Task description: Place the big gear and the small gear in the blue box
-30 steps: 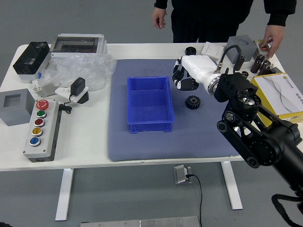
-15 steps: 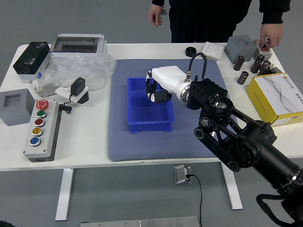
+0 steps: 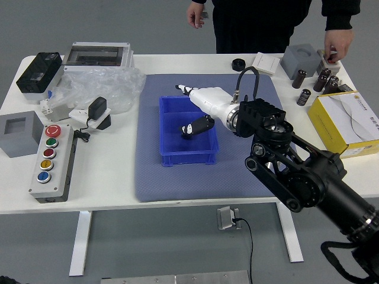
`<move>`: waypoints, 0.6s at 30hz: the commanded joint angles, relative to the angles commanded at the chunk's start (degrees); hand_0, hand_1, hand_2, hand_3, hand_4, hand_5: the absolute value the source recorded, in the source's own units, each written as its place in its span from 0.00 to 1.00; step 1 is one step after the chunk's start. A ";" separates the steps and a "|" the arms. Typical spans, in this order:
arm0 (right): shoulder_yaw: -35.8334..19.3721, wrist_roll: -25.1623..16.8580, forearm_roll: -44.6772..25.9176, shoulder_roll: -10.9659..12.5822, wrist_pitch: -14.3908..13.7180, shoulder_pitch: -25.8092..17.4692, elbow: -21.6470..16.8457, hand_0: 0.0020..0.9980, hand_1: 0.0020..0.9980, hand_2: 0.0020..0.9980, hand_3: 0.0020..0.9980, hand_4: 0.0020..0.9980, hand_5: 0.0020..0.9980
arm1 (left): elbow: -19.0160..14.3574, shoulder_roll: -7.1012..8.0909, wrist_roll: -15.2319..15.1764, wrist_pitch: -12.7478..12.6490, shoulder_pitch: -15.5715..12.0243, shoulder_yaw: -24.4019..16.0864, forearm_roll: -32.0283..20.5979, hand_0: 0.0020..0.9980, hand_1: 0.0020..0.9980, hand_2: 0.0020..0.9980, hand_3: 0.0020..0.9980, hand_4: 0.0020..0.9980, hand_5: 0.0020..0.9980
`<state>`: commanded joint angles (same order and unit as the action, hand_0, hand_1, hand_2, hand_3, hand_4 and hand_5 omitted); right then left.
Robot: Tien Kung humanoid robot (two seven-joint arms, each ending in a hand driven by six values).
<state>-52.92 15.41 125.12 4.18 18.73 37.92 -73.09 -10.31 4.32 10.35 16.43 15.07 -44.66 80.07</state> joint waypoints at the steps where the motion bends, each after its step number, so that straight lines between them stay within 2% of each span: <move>1: -0.34 -0.03 -0.10 0.31 -0.08 -0.11 -0.13 0.81 0.78 0.92 1.00 0.85 0.42 | 0.00 -0.01 -0.01 0.00 0.03 0.03 -0.09 0.89 0.87 0.87 0.85 0.83 0.54; 9: -3.64 -0.37 -0.87 5.05 -1.24 -1.40 0.42 0.81 0.78 0.91 0.97 0.86 0.43 | 0.00 0.12 -0.06 -0.10 0.12 -0.22 -0.25 0.89 0.87 0.87 0.85 0.83 0.54; 10: -3.92 -0.42 -0.91 5.57 -1.34 -1.55 0.63 0.80 0.77 0.89 0.87 0.85 0.43 | 0.00 0.13 -0.07 -0.11 0.14 -0.28 -0.24 0.89 0.87 0.87 0.85 0.83 0.53; 15: -4.61 -0.69 -1.07 7.59 -1.66 -2.04 2.15 0.80 0.77 0.89 0.87 0.85 0.43 | 0.00 0.07 -0.05 -0.10 0.29 -0.32 -0.39 0.89 0.87 0.87 0.85 0.83 0.53; 16: -4.59 -0.74 -1.10 7.80 -1.69 -2.07 2.44 0.78 0.74 0.85 0.77 0.84 0.42 | 0.00 0.05 -0.04 -0.10 0.31 -0.31 -0.43 0.89 0.87 0.87 0.85 0.83 0.53; 18: -4.37 -0.86 -1.24 8.17 -1.72 -2.07 3.31 0.78 0.74 0.85 0.77 0.84 0.42 | 0.00 0.04 -0.02 -0.10 0.32 -0.34 -0.43 0.89 0.87 0.87 0.85 0.83 0.53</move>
<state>-57.29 14.55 123.88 12.35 17.01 35.85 -69.78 -10.31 4.35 10.33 16.33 15.39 -45.00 79.64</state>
